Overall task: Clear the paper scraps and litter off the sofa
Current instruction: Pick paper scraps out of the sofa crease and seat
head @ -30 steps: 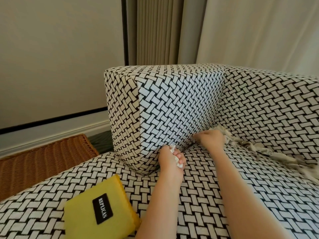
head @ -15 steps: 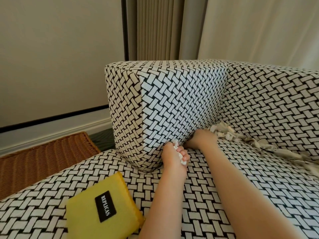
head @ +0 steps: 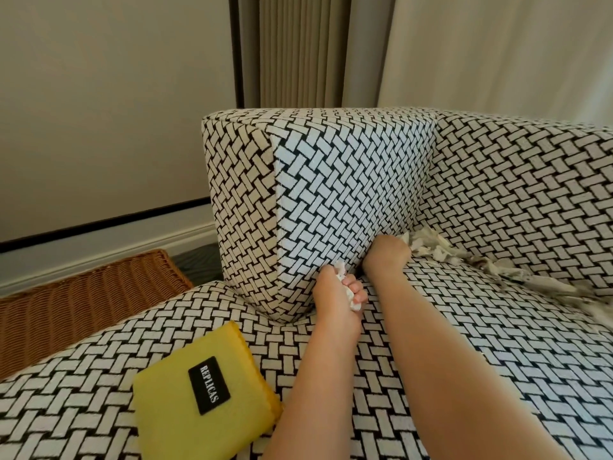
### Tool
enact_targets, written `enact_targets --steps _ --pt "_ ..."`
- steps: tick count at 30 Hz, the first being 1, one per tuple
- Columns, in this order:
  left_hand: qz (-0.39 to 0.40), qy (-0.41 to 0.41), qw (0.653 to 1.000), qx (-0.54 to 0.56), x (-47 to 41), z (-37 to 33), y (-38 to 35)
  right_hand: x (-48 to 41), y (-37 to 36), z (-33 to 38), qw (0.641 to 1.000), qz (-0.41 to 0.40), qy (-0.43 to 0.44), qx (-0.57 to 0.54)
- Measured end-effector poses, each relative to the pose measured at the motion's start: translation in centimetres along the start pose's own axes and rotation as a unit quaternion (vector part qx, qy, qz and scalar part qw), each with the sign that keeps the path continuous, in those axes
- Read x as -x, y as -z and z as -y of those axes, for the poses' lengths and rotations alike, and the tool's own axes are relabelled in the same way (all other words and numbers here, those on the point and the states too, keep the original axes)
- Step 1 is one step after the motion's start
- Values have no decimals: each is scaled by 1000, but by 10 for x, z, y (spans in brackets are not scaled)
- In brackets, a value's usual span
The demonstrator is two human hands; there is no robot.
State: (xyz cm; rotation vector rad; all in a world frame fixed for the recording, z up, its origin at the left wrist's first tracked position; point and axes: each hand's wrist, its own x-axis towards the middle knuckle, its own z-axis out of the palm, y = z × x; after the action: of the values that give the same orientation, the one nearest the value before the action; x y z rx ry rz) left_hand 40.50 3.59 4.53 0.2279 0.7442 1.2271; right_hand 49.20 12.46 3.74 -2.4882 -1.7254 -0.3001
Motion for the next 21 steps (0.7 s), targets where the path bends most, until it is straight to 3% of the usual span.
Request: enact_targets --steps 12,21 --pt "-8 -4 1000 -1 -1 1 0 -3 -4 -3 999 -29 -3 -39" --pt "-9 -7 1000 -1 0 2 -1 -2 -1 -7 994 -6 -36 -107"
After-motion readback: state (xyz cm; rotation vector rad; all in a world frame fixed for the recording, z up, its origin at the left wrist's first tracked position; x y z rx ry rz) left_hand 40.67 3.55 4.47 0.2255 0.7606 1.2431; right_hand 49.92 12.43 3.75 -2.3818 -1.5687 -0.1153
